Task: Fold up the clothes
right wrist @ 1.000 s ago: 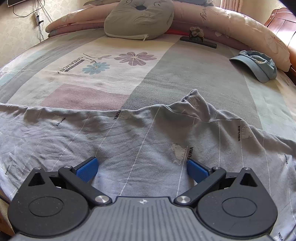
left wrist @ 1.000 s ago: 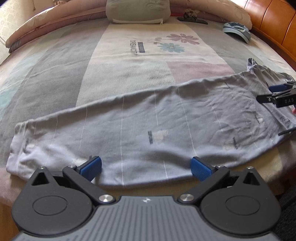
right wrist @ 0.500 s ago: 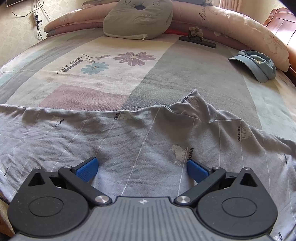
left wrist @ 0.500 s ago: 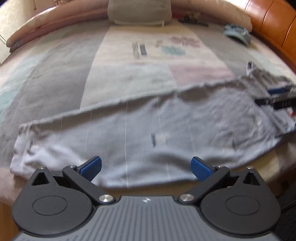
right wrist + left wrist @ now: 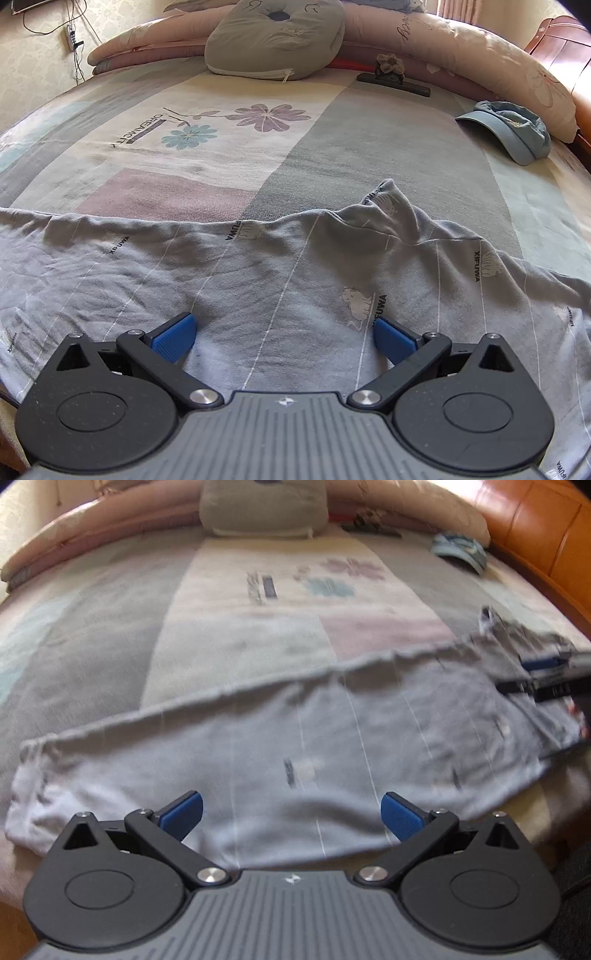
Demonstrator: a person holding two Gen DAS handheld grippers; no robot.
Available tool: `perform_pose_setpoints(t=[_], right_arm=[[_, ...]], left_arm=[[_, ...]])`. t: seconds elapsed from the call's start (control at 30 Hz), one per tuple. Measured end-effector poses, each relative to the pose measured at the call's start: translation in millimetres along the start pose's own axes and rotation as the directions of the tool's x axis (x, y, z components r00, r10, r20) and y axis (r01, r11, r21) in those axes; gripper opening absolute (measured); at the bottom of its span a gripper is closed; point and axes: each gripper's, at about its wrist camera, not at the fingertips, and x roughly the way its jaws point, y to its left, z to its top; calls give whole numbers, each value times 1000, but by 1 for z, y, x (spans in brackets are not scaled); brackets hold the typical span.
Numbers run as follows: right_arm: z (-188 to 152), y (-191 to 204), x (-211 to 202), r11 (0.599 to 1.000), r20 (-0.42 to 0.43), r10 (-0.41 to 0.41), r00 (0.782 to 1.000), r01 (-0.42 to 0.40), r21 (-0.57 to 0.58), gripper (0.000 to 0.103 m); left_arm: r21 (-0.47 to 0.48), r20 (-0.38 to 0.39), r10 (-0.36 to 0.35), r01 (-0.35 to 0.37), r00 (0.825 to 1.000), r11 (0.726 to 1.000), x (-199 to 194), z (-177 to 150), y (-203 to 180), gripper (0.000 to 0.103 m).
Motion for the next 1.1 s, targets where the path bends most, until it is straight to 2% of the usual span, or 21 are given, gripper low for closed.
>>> perform_pose_setpoints(t=[0.2, 0.4, 0.47, 0.53, 0.57, 0.73, 0.83, 1.03, 1.1], right_arm=[[0, 2, 0, 1000, -6, -7, 1000, 7, 3, 103], [4, 2, 1, 1000, -33, -12, 999, 12, 6, 103], [6, 3, 1, 1000, -49, -12, 999, 12, 8, 103], [11, 3, 1, 1000, -80, -11, 997, 12, 12, 103], [13, 3, 0, 1000, -95, -12, 995, 14, 14, 103], [13, 18, -2, 997, -133, -53, 990, 58, 41, 103], [12, 24, 0, 992, -132, -91, 987, 102, 76, 103], [10, 22, 0, 985, -102, -107, 989, 120, 126, 103], [7, 23, -1, 984, -74, -114, 991, 123, 129, 103]], left_arm=[[-139, 66, -1, 10, 998, 990, -2, 7, 43, 102], [-346, 87, 41, -8, 995, 938, -4, -17, 110, 102], [-315, 107, 152, -112, 982, 942, -9, -20, 121, 99], [-304, 153, 174, -121, 973, 945, -18, -15, 133, 99], [-306, 178, 172, -111, 969, 945, -23, -13, 140, 100], [-306, 200, 50, 14, 979, 952, -21, -5, 164, 100], [-300, 129, 73, -31, 989, 953, -7, -11, 166, 100], [-209, 205, 40, 4, 978, 978, -20, 19, 142, 100], [-176, 224, 4, 37, 975, 984, -19, 31, 132, 101]])
